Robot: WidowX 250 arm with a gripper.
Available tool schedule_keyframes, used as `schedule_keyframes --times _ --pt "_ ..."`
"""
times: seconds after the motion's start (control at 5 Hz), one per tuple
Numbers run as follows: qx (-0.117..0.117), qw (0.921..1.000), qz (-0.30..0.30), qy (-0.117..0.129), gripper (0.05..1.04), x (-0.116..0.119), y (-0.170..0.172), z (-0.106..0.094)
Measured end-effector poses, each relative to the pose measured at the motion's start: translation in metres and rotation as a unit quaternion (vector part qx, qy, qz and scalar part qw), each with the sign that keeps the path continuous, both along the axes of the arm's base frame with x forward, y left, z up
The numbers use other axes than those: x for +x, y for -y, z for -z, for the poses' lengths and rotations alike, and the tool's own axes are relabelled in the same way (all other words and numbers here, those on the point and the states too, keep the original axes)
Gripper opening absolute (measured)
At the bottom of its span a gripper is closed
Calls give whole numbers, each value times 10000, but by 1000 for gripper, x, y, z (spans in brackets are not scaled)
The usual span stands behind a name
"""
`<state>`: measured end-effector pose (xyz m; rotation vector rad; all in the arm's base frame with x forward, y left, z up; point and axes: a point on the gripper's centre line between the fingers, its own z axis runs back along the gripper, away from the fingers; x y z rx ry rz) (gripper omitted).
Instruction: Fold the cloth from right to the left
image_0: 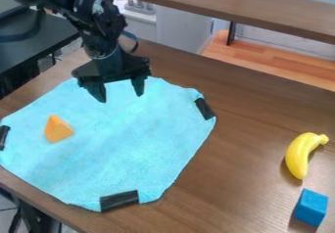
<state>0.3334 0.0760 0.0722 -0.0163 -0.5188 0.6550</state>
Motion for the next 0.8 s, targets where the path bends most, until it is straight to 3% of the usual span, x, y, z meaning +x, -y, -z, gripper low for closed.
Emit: schedule_keyframes --times 0.2,0.4,0.6,0.8 --pt "-92 9999 -32 -92 999 -1 3 7" --pt "-431 9990 29 -75 999 4 28 4" --pt "-134 9995 -11 302 999 18 49 -4" --pt "52 9990 -178 404 999 36 53 -1"
